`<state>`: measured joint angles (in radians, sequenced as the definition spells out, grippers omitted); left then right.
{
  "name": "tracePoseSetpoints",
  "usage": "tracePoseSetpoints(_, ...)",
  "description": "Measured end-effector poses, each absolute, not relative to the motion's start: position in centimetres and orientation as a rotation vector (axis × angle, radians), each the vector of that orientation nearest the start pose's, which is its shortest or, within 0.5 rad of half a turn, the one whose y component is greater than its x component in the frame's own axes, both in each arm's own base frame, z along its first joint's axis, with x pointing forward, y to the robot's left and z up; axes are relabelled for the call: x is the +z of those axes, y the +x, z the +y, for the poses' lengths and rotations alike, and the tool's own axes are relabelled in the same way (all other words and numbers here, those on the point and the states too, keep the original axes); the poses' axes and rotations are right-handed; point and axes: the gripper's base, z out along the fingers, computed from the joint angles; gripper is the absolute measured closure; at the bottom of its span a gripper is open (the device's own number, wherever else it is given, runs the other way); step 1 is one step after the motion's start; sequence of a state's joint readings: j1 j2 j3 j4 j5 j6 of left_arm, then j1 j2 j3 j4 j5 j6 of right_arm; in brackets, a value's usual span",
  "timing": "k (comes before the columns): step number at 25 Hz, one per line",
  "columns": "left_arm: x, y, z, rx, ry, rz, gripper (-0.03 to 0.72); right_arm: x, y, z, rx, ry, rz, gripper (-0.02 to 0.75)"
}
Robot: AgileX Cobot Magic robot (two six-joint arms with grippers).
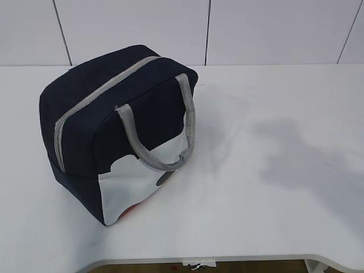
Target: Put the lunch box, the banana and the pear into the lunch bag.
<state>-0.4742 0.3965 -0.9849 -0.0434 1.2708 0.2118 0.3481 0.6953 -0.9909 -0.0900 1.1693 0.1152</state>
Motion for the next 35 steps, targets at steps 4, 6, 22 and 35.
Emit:
tracePoseSetpoints(4, 37.4, -0.5, -0.6, -0.262, 0.746, 2.027, 0.391, 37.7, 5.4, 1.2, 0.139, -0.256, 2.233, 0.283)
tracePoseSetpoints(6, 36.4, -0.8, -0.7, -0.282, 0.753, 2.037, 0.391, 36.9, 3.6, 0.5, 0.152, -0.248, 2.187, 0.283)
tracePoseSetpoints(22, 28.4, -2.0, -0.5, -0.357, 0.732, 1.988, 0.400, 28.0, -1.4, -1.3, 0.175, -0.233, 2.085, 0.283)
tracePoseSetpoints(35, 28.0, -1.3, -0.5, -0.347, 0.661, 1.996, 0.449, 27.1, -0.9, -1.1, 0.172, -0.238, 2.106, 0.283)
